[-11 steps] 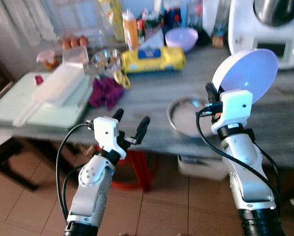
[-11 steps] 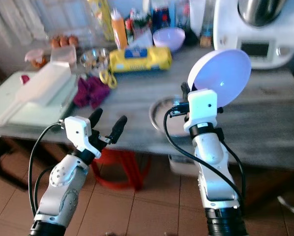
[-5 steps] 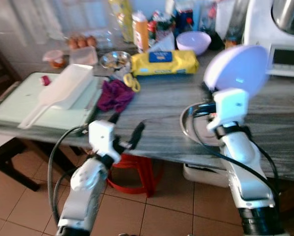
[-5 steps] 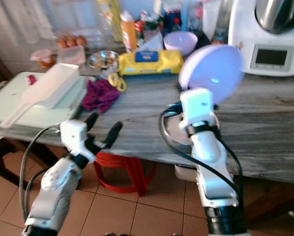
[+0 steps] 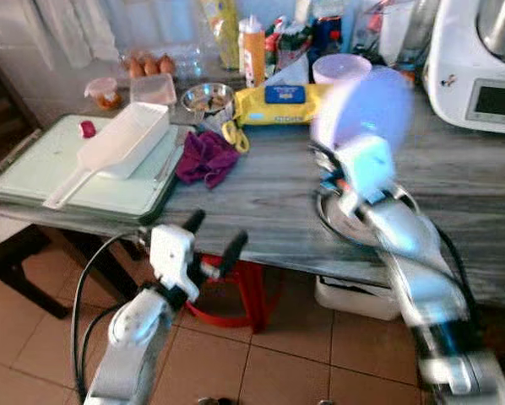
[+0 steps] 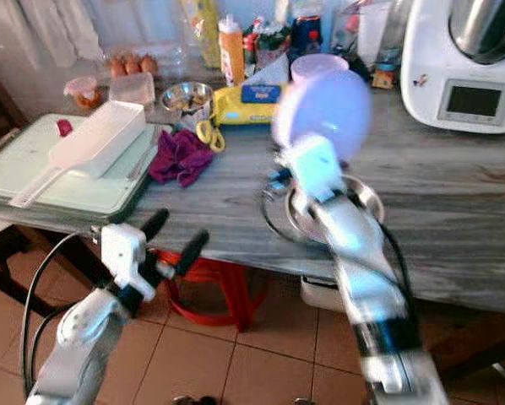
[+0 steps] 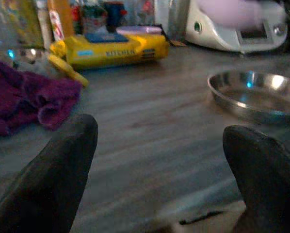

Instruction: Setting the table

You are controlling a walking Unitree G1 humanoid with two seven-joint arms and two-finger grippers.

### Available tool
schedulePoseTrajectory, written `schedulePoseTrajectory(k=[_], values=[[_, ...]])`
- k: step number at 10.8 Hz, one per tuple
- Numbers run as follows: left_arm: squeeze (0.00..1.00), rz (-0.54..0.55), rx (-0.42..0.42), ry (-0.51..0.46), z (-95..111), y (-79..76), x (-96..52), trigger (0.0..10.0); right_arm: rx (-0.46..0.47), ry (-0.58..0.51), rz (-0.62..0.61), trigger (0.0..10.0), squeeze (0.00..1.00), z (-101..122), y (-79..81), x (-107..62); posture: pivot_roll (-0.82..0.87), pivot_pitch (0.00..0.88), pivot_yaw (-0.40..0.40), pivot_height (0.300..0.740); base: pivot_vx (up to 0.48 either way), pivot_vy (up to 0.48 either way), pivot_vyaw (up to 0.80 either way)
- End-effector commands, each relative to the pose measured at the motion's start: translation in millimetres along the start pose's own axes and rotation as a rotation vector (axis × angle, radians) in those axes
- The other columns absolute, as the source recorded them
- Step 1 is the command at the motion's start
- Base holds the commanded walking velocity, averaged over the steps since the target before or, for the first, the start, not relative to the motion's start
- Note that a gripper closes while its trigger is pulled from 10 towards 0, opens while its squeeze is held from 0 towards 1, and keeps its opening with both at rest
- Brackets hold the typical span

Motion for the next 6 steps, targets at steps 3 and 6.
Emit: schedulePoseTrajectory(k=[3,6], values=[[0.00,-0.025,0.000,-0.010,4.0,-6.0,-1.4,10.0,-0.051,0.137,0.260,10.0,0.00,-13.8,32.1,19.9,-0.09,0.182,0.055,0.740,0.000,0.000,0.00],[0.00,-0.018,-0.013,-0.002,1.9,-5.2,-2.2,10.0,-0.087,0.268,0.329,10.0,0.00,-30.4,35.7,21.5,-0.08,0.175,0.052,0.740,0.000,0.000,0.00]])
Point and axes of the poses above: a point about 5 cm out from each wrist's last joint towards the gripper, its own x axis pointing out of the wrist towards the gripper, its own z axis along the axis of the wrist's last joint, y = z × x, the point moved 4 cm from there along x, pointing out of the wrist towards the gripper, and after that the axes turned 6 degrees about x, right-handed, at the moved point
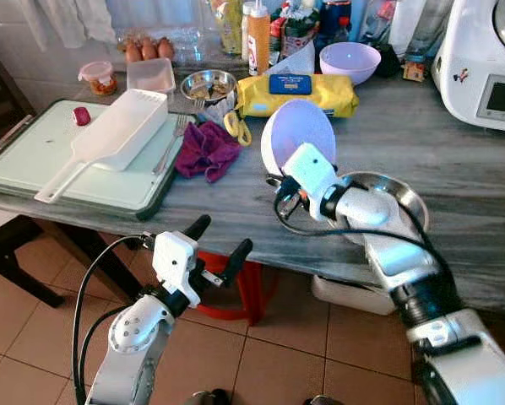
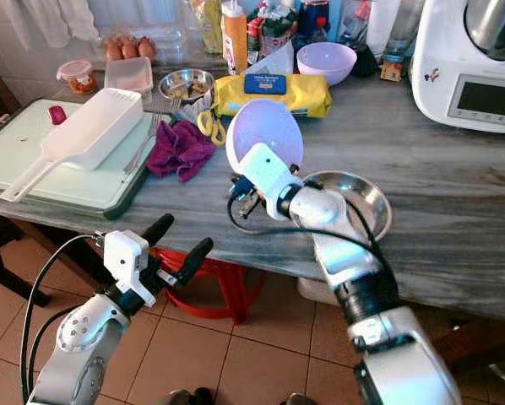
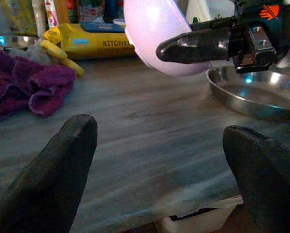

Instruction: Setting the table

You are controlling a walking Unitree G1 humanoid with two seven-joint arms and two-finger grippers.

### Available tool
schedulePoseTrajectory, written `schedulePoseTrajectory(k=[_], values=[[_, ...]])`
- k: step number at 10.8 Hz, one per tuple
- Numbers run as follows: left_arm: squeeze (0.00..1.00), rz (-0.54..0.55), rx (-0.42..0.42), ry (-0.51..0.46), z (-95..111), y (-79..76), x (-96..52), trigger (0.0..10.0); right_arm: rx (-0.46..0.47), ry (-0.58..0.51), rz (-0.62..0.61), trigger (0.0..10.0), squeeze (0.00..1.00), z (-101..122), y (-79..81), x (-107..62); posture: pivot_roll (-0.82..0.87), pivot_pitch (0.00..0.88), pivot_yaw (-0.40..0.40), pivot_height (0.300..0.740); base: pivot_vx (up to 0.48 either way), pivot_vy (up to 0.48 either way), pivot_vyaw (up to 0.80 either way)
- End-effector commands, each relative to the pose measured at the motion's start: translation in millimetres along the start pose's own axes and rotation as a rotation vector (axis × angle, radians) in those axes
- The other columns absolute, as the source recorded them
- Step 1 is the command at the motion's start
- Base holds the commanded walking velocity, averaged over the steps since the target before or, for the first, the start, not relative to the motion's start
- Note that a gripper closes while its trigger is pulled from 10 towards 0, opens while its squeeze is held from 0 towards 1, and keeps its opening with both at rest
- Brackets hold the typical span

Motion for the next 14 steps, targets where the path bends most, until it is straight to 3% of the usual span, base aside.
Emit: schedulePoseTrajectory(k=[1,8,9,14], values=[[0.00,0.002,-0.005,0.010,-0.9,1.3,-2.8,10.0,-0.018,0.017,0.020,10.0,0.00,3.4,-0.4,2.3,-0.09,0.175,0.056,0.740,0.000,0.000,0.00],[0.00,-0.001,-0.032,-0.002,4.4,-0.3,3.0,10.0,-0.013,0.172,0.130,10.0,0.00,-16.0,5.2,-1.9,-0.09,0.176,0.061,0.740,0.000,0.000,0.00],[0.00,-0.004,-0.036,0.000,4.4,-2.3,2.9,10.0,-0.004,0.174,0.117,10.0,1.00,-16.7,3.0,-2.3,-0.09,0.176,0.063,0.740,0.000,0.000,0.00],[0.00,0.002,-0.040,0.013,3.7,1.1,5.1,10.0,-0.025,0.161,0.086,10.0,1.00,-11.0,-5.2,-2.8,-0.09,0.171,0.066,0.740,0.000,0.000,0.00]])
Point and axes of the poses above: a point about 5 cm out from each wrist's last joint towards the gripper, its own x axis pointing out of the wrist towards the gripper, its own z axis along the axis of the wrist's last joint, y = z × x, the point moved 4 cm from there along x, pointing out of the wrist towards the gripper, and after that the axes turned 6 degrees about x, right-handed, at the moved point
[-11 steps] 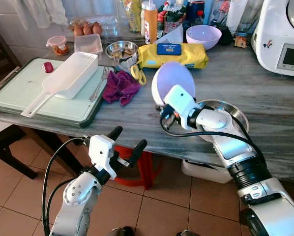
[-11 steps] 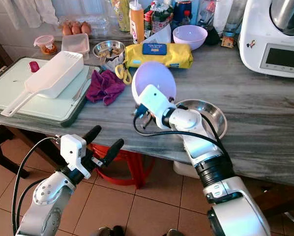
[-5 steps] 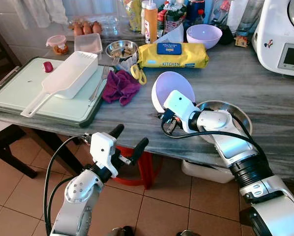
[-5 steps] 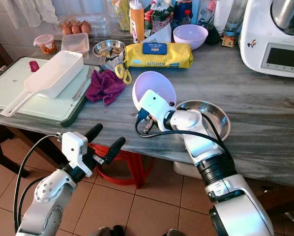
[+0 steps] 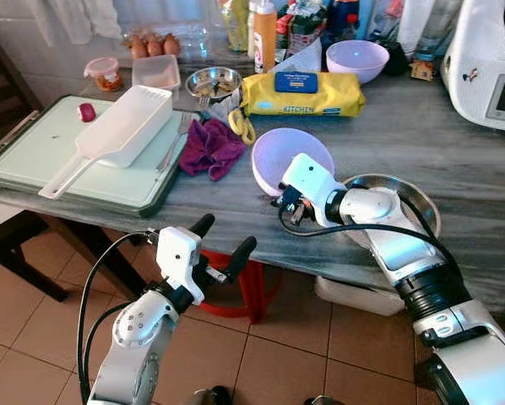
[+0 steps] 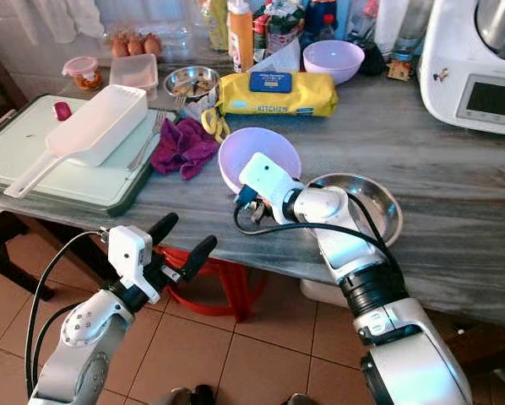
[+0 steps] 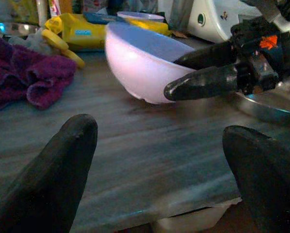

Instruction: Setting the table

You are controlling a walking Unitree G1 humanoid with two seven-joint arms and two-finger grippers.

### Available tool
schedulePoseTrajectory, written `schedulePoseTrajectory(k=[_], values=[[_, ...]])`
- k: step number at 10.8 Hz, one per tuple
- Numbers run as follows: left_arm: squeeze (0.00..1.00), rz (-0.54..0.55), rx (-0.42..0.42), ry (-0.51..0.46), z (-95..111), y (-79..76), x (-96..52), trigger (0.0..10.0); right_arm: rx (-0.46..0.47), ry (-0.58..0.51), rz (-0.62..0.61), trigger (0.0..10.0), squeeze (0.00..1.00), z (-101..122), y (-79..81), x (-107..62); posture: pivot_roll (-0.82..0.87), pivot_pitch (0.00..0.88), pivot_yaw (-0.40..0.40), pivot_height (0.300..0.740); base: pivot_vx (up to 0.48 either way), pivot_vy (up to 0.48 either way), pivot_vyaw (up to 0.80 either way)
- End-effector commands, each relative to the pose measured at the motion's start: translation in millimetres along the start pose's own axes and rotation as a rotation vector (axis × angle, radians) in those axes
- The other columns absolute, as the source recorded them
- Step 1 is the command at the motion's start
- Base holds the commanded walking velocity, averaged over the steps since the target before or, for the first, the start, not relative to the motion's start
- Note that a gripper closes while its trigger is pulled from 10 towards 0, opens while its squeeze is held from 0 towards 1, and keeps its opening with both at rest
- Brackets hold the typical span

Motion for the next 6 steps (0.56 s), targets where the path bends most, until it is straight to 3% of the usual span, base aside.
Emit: schedulePoseTrajectory(k=[1,6], values=[[0.00,0.010,0.001,0.002,1.6,3.5,-1.3,10.0,-0.015,-0.012,-0.021,10.0,1.00,6.8,-7.3,-1.8,-0.09,0.170,0.067,0.740,0.000,0.000,0.00],[0.00,0.019,0.009,0.006,1.8,7.5,0.2,10.0,-0.035,-0.087,-0.124,10.0,1.00,26.7,-26.7,-9.6,-0.08,0.153,0.069,0.740,0.000,0.000,0.00]])
Point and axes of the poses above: a point about 5 cm out from each wrist's last joint towards the gripper, its own x axis pointing out of the wrist towards the gripper, its own z axis along the axis of the wrist's last joint, y = z × x, the point moved 4 cm from there along x, pointing out of the wrist towards the gripper, and after that the axes turned 6 degrees about x, right-handed, at the moved point
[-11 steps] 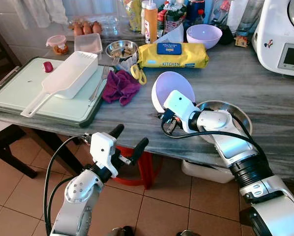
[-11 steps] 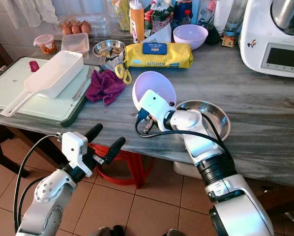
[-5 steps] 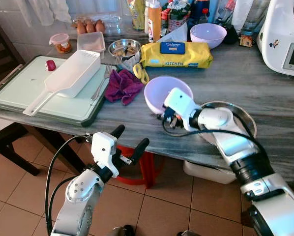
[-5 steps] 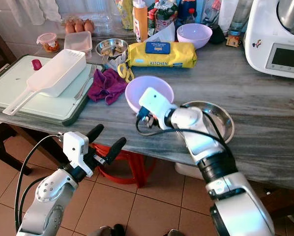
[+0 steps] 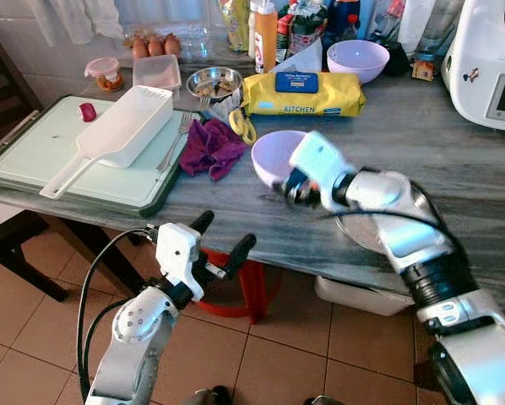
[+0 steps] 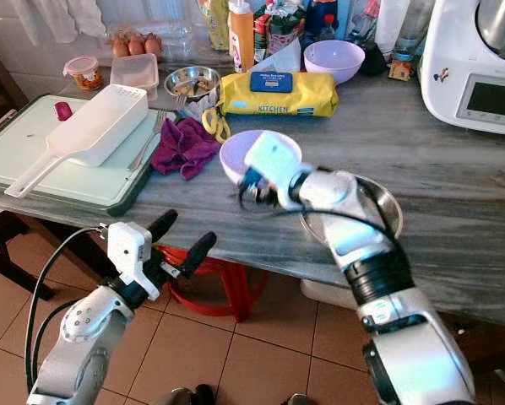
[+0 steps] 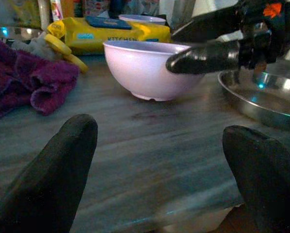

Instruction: Setting the table

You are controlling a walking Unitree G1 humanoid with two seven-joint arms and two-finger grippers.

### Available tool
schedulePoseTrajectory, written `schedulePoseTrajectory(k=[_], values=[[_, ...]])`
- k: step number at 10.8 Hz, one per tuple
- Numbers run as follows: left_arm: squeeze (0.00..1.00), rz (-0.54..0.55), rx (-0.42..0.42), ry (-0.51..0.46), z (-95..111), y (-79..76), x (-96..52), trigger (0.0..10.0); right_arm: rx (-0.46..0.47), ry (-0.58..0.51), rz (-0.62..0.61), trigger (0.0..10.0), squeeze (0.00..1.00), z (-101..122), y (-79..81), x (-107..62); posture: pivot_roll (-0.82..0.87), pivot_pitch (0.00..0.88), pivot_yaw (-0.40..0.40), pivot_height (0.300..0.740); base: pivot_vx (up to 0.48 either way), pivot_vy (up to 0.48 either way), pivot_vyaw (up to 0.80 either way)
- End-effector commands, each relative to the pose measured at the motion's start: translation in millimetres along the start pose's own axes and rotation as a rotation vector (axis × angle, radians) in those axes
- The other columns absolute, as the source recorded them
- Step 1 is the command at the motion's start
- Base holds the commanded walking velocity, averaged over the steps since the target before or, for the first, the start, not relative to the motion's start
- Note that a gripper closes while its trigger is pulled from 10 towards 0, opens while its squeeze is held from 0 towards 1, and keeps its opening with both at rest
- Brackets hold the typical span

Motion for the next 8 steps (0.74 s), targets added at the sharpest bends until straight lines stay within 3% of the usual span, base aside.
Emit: schedulePoseTrajectory(k=[1,2,4,7,8], values=[[0.00,0.018,0.002,0.009,-0.9,4.8,-2.0,10.0,0.008,-0.072,-0.053,10.0,1.00,14.7,-7.7,-3.0,-0.08,0.149,0.072,0.740,0.000,0.000,0.00],[0.00,0.026,0.004,0.001,1.0,6.8,-1.8,10.0,0.057,-0.157,-0.124,10.0,1.00,23.0,-12.7,-11.0,-0.08,0.148,0.076,0.740,0.000,0.000,0.00],[0.00,0.028,0.002,0.000,0.8,7.2,-1.9,10.0,0.110,-0.225,-0.182,10.0,1.00,25.9,-10.2,-22.3,-0.09,0.150,0.082,0.740,0.000,0.000,0.00],[0.00,0.015,-0.007,0.000,-0.2,4.1,1.3,10.0,0.163,-0.266,-0.240,10.0,1.00,22.4,-5.2,-38.0,-0.11,0.152,0.084,0.740,0.000,0.000,0.00],[0.00,0.016,-0.006,-0.003,0.4,5.6,2.3,10.0,0.186,-0.254,-0.298,10.0,1.00,14.5,-6.2,-50.5,-0.12,0.152,0.083,0.740,0.000,0.000,0.00]])
Point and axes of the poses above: a point about 5 cm out from each wrist's last joint towards the gripper, its own x axis pointing out of the wrist towards the gripper, its own z axis along the axis of the wrist's last joint, y = z × x, the point moved 4 cm from there along x, pointing out of the wrist towards the gripper, and after that the axes turned 6 degrees about x, right-handed, at the moved point
